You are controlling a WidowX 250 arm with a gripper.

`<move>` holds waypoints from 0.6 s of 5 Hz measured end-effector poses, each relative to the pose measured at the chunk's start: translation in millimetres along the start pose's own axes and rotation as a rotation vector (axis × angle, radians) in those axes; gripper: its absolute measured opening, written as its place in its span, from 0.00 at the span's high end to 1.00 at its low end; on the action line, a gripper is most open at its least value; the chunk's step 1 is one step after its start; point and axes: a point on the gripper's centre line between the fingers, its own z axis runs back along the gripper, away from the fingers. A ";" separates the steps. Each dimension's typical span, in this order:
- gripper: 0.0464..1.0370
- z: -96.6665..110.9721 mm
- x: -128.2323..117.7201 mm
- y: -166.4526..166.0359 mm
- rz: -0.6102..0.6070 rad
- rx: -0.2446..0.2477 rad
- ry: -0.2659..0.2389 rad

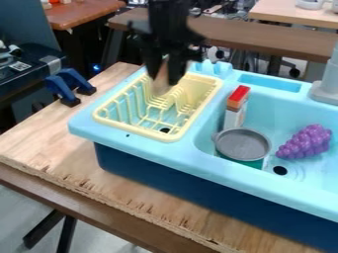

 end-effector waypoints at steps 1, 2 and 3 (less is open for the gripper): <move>0.58 26.2 13.7 -34.2 -0.101 -0.099 -0.161; 0.58 28.3 12.5 -68.3 -0.118 -0.198 -0.157; 0.58 28.0 5.3 -113.9 -0.204 -0.280 -0.128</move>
